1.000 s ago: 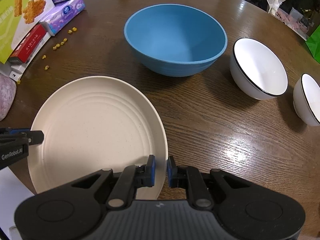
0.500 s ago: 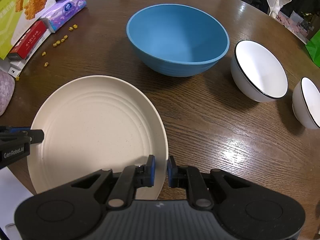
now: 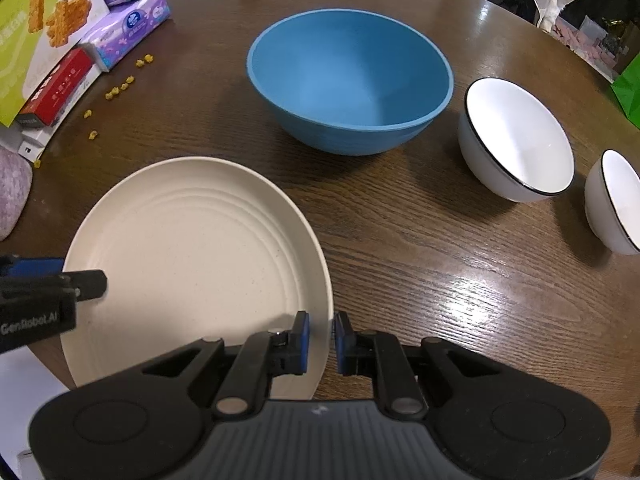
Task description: Organize plates and bowls
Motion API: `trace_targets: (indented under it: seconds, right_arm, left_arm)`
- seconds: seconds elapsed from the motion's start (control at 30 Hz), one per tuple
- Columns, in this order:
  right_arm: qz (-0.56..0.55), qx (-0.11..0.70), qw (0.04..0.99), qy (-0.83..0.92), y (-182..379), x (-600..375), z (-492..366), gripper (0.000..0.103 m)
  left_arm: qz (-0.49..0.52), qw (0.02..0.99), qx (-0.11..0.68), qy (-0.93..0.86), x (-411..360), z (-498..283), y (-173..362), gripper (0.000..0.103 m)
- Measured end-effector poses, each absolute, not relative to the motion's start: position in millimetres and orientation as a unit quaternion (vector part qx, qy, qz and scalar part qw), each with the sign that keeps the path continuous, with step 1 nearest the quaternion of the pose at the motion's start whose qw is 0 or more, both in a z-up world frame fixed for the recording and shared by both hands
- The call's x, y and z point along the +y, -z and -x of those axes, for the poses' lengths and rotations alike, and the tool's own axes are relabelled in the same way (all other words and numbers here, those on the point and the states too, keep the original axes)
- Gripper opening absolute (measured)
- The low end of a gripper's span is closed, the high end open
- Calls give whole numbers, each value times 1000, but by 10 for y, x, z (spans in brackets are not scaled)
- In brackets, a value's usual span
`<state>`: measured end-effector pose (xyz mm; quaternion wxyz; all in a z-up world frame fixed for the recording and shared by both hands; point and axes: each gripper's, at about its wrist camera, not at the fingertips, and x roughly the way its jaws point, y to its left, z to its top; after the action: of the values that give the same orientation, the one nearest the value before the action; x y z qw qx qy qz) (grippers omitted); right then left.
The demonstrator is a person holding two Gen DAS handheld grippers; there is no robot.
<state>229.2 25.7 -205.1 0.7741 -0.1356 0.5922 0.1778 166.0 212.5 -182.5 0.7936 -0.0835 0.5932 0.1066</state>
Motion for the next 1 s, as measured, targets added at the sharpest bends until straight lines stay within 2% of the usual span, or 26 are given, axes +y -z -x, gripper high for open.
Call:
trace_targets:
  seconds: [0.07, 0.1, 0.17, 0.2, 0.27, 0.33, 0.4, 0.53, 0.6, 0.67, 0.7, 1.0]
  right_arm:
    - [129, 590, 776, -180, 2022, 234, -2289, 23]
    - [125, 589, 778, -180, 2002, 215, -2289, 25]
    - [116, 586, 781, -184, 1946, 165, -2283, 31]
    - [111, 584, 782, -187, 1915, 135, -2278, 34]
    - [102, 578, 787, -191, 1849, 71, -2259, 48]
    - [93, 571, 792, -196, 1779, -3, -2234, 57]
    - [83, 564, 797, -198, 1721, -78, -2206, 64]
    - [62, 549, 806, -213, 1603, -261, -2116, 90]
    - [57, 541, 810, -219, 1550, -326, -2051, 92]
    - [52, 530, 817, -220, 1494, -407, -1974, 102]
    - [49, 524, 822, -219, 1466, -451, -1934, 103]
    - [13, 491, 848, -200, 1286, -929, -1727, 103]
  left_arm:
    - [87, 798, 587, -102, 2121, -1656, 1779, 59]
    - [87, 801, 584, -102, 2121, -1649, 1748, 62]
    - [84, 807, 575, -103, 2121, -1632, 1695, 76]
    - [83, 812, 569, -103, 2119, -1615, 1662, 78]
    - [84, 820, 557, -99, 2110, -1578, 1596, 87]
    - [86, 828, 545, -95, 2096, -1533, 1541, 94]
    - [84, 839, 529, -91, 2061, -1480, 1478, 98]
    - [75, 862, 493, -86, 1967, -1361, 1366, 100]
    - [68, 870, 482, -81, 1919, -1312, 1323, 101]
    - [61, 879, 466, -79, 1875, -1246, 1275, 102]
    - [56, 884, 457, -80, 1848, -1203, 1244, 103]
    - [49, 907, 409, -88, 1611, -1013, 997, 103]
